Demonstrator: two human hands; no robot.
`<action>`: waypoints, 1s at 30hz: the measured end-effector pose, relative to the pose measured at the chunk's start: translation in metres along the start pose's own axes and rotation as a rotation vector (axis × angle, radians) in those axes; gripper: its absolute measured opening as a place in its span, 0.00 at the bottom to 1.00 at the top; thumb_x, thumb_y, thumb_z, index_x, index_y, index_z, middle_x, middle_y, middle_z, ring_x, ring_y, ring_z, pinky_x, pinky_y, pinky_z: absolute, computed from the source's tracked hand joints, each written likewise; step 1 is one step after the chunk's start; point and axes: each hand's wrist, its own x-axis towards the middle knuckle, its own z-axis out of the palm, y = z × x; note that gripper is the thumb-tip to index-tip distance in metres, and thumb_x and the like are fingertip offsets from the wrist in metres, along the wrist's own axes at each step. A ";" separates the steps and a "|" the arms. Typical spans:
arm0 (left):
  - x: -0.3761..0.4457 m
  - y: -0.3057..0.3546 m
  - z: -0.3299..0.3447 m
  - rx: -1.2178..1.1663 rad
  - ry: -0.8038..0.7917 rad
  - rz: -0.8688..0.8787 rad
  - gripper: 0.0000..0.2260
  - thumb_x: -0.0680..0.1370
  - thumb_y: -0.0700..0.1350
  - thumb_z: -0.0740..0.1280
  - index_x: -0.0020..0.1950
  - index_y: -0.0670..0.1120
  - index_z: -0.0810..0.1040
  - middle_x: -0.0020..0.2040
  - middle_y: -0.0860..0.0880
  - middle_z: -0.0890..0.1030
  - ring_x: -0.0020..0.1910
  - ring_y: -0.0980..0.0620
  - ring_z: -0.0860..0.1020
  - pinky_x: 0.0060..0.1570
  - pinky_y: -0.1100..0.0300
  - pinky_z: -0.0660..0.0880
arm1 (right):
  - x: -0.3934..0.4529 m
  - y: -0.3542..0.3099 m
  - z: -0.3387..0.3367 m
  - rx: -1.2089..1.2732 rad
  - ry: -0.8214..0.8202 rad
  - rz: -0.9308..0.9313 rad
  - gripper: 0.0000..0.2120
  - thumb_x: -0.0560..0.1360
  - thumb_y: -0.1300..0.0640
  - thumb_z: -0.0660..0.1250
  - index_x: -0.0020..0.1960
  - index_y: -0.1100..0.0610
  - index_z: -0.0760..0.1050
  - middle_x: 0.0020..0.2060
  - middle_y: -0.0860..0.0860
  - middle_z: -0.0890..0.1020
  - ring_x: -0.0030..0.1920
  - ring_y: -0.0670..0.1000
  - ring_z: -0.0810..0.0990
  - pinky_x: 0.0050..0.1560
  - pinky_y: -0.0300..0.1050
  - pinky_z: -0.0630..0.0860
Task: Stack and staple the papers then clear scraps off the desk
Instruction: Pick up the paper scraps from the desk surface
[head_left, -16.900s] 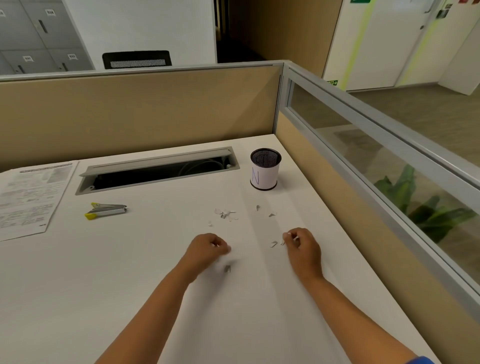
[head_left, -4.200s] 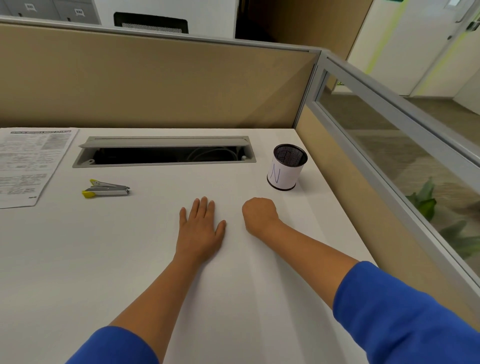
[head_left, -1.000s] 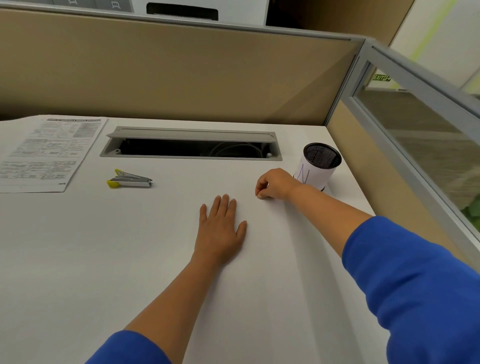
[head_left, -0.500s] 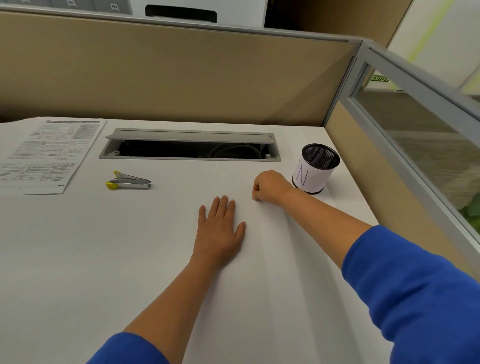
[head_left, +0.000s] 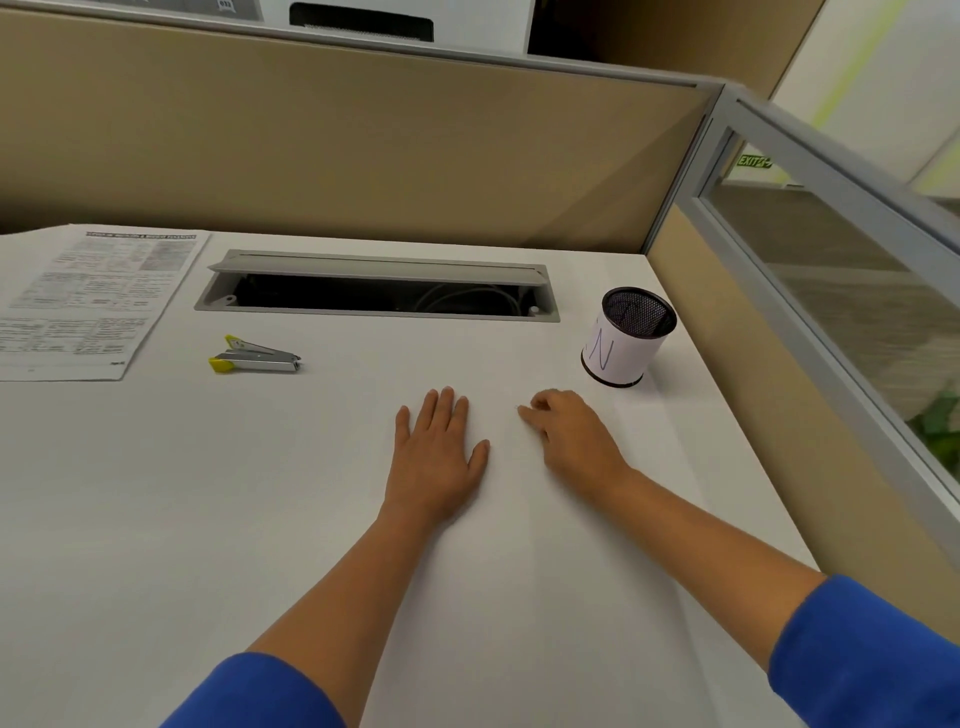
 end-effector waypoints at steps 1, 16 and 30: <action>0.000 -0.001 0.001 0.002 0.001 0.000 0.29 0.78 0.58 0.48 0.76 0.47 0.51 0.78 0.47 0.51 0.77 0.50 0.46 0.73 0.47 0.41 | -0.009 0.001 0.003 -0.035 0.005 -0.016 0.20 0.79 0.61 0.56 0.70 0.55 0.69 0.64 0.52 0.73 0.64 0.54 0.69 0.62 0.44 0.68; -0.019 0.002 -0.010 -0.085 0.045 -0.122 0.22 0.81 0.47 0.49 0.75 0.43 0.57 0.77 0.46 0.57 0.76 0.49 0.51 0.74 0.48 0.43 | -0.129 0.000 0.006 0.271 0.102 0.242 0.27 0.75 0.72 0.53 0.71 0.54 0.66 0.67 0.49 0.71 0.69 0.47 0.65 0.65 0.27 0.55; -0.035 0.001 -0.010 -0.069 0.074 -0.137 0.21 0.81 0.43 0.49 0.75 0.43 0.58 0.77 0.45 0.57 0.76 0.48 0.52 0.75 0.48 0.46 | -0.127 -0.017 0.010 -0.157 -0.008 0.197 0.25 0.80 0.47 0.49 0.74 0.55 0.60 0.70 0.50 0.66 0.67 0.54 0.65 0.64 0.48 0.65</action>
